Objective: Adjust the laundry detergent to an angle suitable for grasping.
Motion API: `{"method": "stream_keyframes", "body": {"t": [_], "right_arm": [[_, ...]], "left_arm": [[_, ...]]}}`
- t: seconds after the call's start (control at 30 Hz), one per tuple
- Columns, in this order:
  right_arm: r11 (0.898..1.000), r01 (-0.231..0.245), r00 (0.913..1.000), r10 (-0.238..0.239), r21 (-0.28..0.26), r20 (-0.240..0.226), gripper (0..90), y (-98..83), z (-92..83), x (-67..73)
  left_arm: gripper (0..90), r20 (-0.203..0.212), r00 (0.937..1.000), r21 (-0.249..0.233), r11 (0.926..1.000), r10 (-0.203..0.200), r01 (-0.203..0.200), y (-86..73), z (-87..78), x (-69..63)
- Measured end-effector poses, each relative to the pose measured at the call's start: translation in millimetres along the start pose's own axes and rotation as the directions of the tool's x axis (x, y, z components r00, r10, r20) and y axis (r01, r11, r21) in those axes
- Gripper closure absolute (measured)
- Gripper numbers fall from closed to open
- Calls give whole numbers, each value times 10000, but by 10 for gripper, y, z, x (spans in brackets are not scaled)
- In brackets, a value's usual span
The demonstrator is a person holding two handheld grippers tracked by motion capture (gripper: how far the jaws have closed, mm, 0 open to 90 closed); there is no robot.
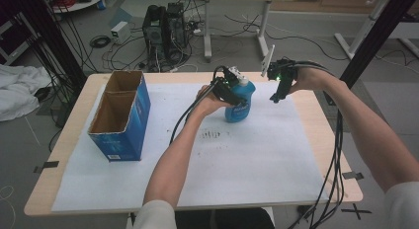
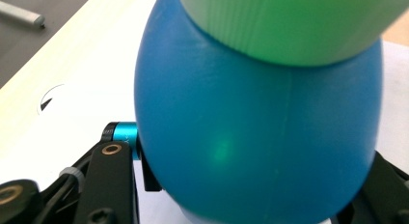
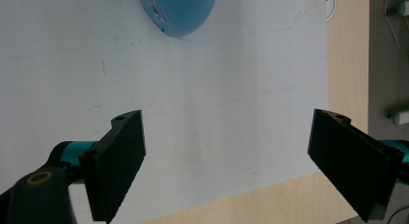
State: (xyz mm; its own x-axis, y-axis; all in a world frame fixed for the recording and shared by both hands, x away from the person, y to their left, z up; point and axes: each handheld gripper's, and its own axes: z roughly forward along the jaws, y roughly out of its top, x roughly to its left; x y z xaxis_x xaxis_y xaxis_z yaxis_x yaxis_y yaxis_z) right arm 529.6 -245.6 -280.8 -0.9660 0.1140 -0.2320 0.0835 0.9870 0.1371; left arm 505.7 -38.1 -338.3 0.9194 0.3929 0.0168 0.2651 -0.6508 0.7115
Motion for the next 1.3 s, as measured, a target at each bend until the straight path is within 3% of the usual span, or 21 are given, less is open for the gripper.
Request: {"method": "stream_keyframes", "body": {"t": [0.1, 0.13, 0.23, 0.27, 0.37, 0.4, 0.43, 0.5, 0.57, 0.63, 0.67, 0.73, 0.8, 0.87, 1.13, 1.3], "right_arm": [[10000, 35, 10000, -35, 0, -13, 123, 12, -7, 18], [9984, 545, 9985, -547, 155, 95, 123, 10, -13, -10], [9980, 594, 9982, -596, 220, 71, 123, 23, -28, -2], [9983, 557, 9984, -558, 198, 69, 123, 26, -31, 2], [9989, 458, 9989, -459, 75, 107, 123, 24, -25, 18], [9978, 602, 9981, -605, 280, 91, 123, 32, -38, 10], [9995, 266, 9996, -267, 167, 56, 123, 43, -27, 37], [9983, 526, 9986, -527, 234, 38, 123, 43, -30, 25], [9996, 245, 9997, -246, 125, 38, 123, 58, -19, 48], [9990, 389, 9992, -390, 227, 38, 123, 71, -23, 53], [9999, 90, 9999, -91, 144, 70, 123, 81, -17, 77], [9989, 403, 9992, -404, 253, 49, 123, 82, -23, 62], [9998, 108, 9999, -110, 185, 66, 123, 93, -13, 86], [9986, 442, 9990, -443, 295, 35, 123, 93, -17, 71], [9980, 533, 9986, -533, 330, 18, 123, 138, -1, 95], [9975, 585, 9983, -586, 395, 9, 123, 152, 14, 99]], "left_arm": [[445, 162, 9999, -155, 9999, 62, -60, -21, -107, -69], [445, 241, 9996, -102, 9998, 156, -154, -32, -151, -91], [446, 379, 9988, -74, 9995, 320, -318, -77, -286, -176], [446, 502, 9972, 28, 9985, 547, -549, -102, -355, -198], [445, 728, 9957, -117, 9983, 573, -566, -179, -489, -271], [446, 775, 9949, -126, 9979, 646, -638, -209, -537, -296], [445, 847, 9942, -166, 9977, 667, -656, -241, -580, -324], [445, 917, 9935, -207, 9976, 672, -656, -293, -648, -374], [445, 935, 9927, -217, 9970, 761, -744, -364, -724, -444], [445, 965, 9912, -158, 9959, 905, -893, -436, -787, -505], [445, 998, 9919, -244, 9967, 788, -768, -468, -800, -538], [445, 1210, 9884, -167, 9958, 919, -905, -584, -857, -627], [445, 1355, 9853, -36, 9945, 1040, -1045, -670, -880, -706], [445, 1439, 9834, 48, 9936, 1107, -1126, -735, -891, -764], [445, 1780, 9783, 106, 9939, 1062, -1099, -942, -871, -912], [445, 1835, 9740, 166, 9903, 1326, -1379, -960, -857, -984]]}}
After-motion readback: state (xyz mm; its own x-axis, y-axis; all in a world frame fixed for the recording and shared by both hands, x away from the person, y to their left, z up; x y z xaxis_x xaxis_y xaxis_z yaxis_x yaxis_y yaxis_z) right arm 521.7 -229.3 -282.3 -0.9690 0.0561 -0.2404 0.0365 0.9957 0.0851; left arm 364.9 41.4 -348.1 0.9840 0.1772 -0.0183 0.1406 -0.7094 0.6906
